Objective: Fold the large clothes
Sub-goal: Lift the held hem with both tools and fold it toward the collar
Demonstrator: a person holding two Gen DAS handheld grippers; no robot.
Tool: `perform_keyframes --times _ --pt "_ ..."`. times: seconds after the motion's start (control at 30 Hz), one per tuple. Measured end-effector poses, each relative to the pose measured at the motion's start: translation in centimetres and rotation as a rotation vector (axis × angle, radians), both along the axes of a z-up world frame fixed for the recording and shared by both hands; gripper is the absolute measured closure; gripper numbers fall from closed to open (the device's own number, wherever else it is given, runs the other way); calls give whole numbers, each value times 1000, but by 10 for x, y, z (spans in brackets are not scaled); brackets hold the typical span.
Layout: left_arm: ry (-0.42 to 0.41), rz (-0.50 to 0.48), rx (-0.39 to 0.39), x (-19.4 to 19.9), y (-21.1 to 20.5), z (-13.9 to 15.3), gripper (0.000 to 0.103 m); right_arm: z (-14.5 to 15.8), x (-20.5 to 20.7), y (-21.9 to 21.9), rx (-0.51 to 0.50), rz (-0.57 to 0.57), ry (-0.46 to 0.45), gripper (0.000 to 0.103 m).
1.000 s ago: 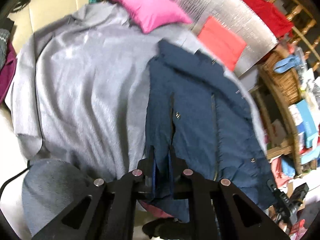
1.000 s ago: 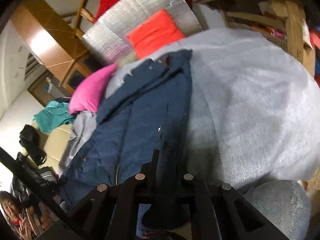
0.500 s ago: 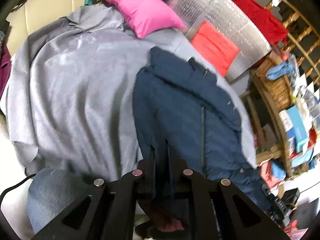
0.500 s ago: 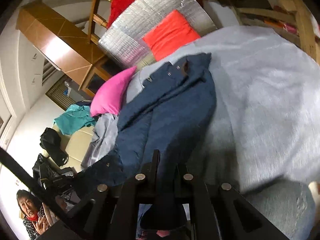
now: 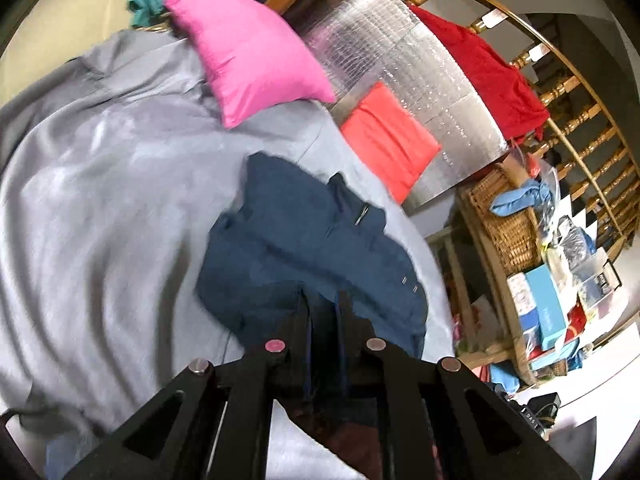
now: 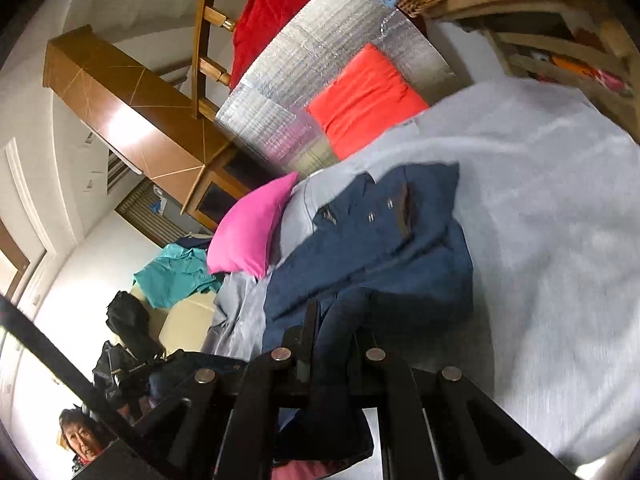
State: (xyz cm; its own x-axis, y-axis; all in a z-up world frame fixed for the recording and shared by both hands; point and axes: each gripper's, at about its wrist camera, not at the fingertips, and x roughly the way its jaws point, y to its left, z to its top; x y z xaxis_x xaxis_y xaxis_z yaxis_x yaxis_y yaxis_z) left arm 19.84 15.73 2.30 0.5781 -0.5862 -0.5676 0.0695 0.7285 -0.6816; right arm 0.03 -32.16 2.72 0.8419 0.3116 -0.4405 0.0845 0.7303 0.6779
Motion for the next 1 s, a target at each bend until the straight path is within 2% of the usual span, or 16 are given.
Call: perform_keyframes --times 0.1,0.17,0.23,0.33,0.47,0.53,0.57,0.63,0.7,0.77,0.9,0.93,1.0 --pt "39 -1 -58 42 -7 -1 93 1 45 -12 30 -12 35 95" --pt "52 -11 -65 71 -18 -2 93 0 83 -19 47 -30 70 95" --pt "70 9 -36 106 -30 -3 93 -3 121 -29 71 -51 102 95" --pt "39 36 23 142 -44 -7 92 -13 174 -45 93 -59 144 95" --pt "21 69 95 172 -61 -45 92 -44 212 -57 92 -73 153 94" --pt "72 106 161 187 -66 -65 92 -65 223 -61 73 -81 157 93" --pt "74 91 173 194 -69 -71 92 -74 230 -66 79 -77 177 93" --pt "57 82 172 208 -72 -79 90 -86 240 -75 124 -79 159 89" --pt "88 92 100 219 -68 -91 89 -94 246 -81 137 -86 138 89" --pt "97 94 49 220 -64 -95 84 -101 251 -85 157 -71 123 84" --pt "79 74 28 213 -60 -88 78 -96 245 -91 215 -51 61 75" --pt "79 77 23 213 -61 -86 76 -94 241 -91 216 -53 44 69" --pt "66 89 21 206 -58 -82 68 -88 235 -88 199 -61 29 65"
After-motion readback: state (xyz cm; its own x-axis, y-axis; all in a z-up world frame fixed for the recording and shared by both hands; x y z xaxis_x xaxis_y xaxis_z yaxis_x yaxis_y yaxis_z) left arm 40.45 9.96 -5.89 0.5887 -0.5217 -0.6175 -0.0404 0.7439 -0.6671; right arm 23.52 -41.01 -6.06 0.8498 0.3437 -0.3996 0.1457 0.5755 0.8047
